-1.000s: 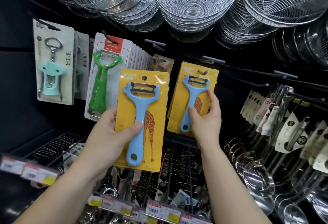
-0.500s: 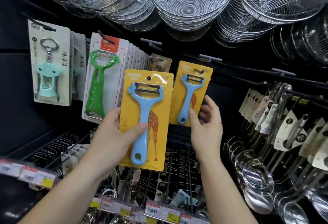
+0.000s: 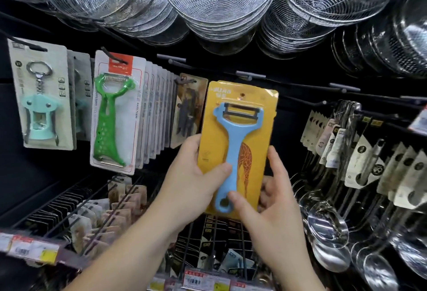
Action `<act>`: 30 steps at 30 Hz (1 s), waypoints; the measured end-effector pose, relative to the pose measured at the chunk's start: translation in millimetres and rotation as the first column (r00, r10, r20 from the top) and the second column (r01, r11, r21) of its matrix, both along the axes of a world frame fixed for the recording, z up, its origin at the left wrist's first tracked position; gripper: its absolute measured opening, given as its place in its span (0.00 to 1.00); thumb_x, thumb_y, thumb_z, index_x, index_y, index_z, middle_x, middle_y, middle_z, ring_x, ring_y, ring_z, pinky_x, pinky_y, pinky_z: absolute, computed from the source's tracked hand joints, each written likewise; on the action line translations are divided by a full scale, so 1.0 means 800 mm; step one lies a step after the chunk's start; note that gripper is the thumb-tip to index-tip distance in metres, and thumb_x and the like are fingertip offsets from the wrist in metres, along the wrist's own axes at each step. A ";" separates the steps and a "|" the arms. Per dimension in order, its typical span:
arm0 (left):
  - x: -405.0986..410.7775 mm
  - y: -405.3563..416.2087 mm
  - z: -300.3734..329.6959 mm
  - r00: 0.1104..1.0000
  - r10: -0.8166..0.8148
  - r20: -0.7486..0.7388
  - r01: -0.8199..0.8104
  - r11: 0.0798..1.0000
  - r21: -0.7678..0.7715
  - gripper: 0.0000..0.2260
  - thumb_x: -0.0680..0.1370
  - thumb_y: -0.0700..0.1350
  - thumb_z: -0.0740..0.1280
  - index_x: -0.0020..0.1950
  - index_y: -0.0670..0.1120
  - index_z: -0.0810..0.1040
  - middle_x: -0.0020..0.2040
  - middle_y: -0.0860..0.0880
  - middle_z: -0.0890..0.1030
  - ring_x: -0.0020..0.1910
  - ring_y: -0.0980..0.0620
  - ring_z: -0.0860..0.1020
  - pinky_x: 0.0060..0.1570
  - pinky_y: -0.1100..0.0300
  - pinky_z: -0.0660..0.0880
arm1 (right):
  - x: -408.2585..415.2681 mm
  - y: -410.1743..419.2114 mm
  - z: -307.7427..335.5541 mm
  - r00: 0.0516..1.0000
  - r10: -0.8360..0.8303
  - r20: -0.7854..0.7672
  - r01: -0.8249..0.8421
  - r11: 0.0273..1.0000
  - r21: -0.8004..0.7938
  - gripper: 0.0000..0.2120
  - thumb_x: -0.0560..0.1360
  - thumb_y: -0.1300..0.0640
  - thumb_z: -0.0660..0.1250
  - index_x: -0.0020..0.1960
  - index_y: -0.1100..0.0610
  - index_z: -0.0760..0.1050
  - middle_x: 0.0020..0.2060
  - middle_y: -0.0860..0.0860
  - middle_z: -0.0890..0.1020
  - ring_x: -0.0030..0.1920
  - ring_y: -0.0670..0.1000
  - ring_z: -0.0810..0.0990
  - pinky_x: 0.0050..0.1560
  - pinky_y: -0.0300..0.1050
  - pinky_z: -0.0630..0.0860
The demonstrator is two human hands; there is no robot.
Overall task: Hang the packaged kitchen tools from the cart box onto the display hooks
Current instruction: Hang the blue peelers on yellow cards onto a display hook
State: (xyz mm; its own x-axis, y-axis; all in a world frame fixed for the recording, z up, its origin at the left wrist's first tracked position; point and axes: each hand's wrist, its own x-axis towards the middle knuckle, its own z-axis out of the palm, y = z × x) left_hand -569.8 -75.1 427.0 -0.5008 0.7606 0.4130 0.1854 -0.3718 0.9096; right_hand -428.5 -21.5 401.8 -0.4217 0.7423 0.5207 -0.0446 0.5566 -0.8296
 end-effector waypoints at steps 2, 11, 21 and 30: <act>0.004 0.005 0.005 1.000 0.003 -0.026 -0.003 1.000 -0.008 0.17 0.77 0.35 0.70 0.61 0.52 0.74 0.49 0.55 0.86 0.46 0.57 0.85 0.44 0.61 0.82 | 0.004 0.004 0.005 1.000 -0.011 -0.004 0.011 1.000 0.006 0.45 0.72 0.59 0.75 0.69 0.27 0.50 0.49 0.39 0.83 0.50 0.44 0.84 0.51 0.51 0.82; 0.007 0.007 0.016 0.999 -0.036 -0.002 0.036 0.999 -0.001 0.13 0.79 0.37 0.69 0.61 0.50 0.76 0.51 0.51 0.87 0.49 0.51 0.86 0.52 0.47 0.83 | 0.007 0.014 0.017 1.000 0.026 -0.011 -0.026 1.000 0.007 0.44 0.73 0.61 0.74 0.71 0.31 0.49 0.50 0.33 0.82 0.51 0.42 0.84 0.53 0.47 0.82; -0.010 0.018 -0.022 0.994 0.011 -0.108 -0.019 0.997 -0.078 0.13 0.77 0.45 0.72 0.57 0.59 0.76 0.47 0.59 0.86 0.46 0.60 0.84 0.51 0.55 0.81 | -0.007 0.037 0.012 0.993 -0.071 0.098 0.064 0.995 0.073 0.42 0.74 0.52 0.73 0.73 0.30 0.48 0.56 0.33 0.80 0.56 0.42 0.82 0.57 0.48 0.81; -0.029 0.057 -0.035 0.781 0.199 -0.592 -0.411 0.878 -0.247 0.11 0.79 0.61 0.65 0.55 0.57 0.72 0.35 0.57 0.76 0.34 0.61 0.75 0.30 0.63 0.63 | -0.044 0.099 0.010 0.943 -0.215 0.255 0.184 0.973 0.141 0.44 0.76 0.48 0.70 0.80 0.40 0.43 0.64 0.44 0.74 0.56 0.48 0.79 0.56 0.49 0.80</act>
State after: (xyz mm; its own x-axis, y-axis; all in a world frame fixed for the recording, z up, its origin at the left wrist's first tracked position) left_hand -593.2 -29.5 399.2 -0.5098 0.7477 0.4254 0.7251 0.1074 0.6802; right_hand -463.6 57.9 409.9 -0.4061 0.7683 0.4947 0.2917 0.6221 -0.7266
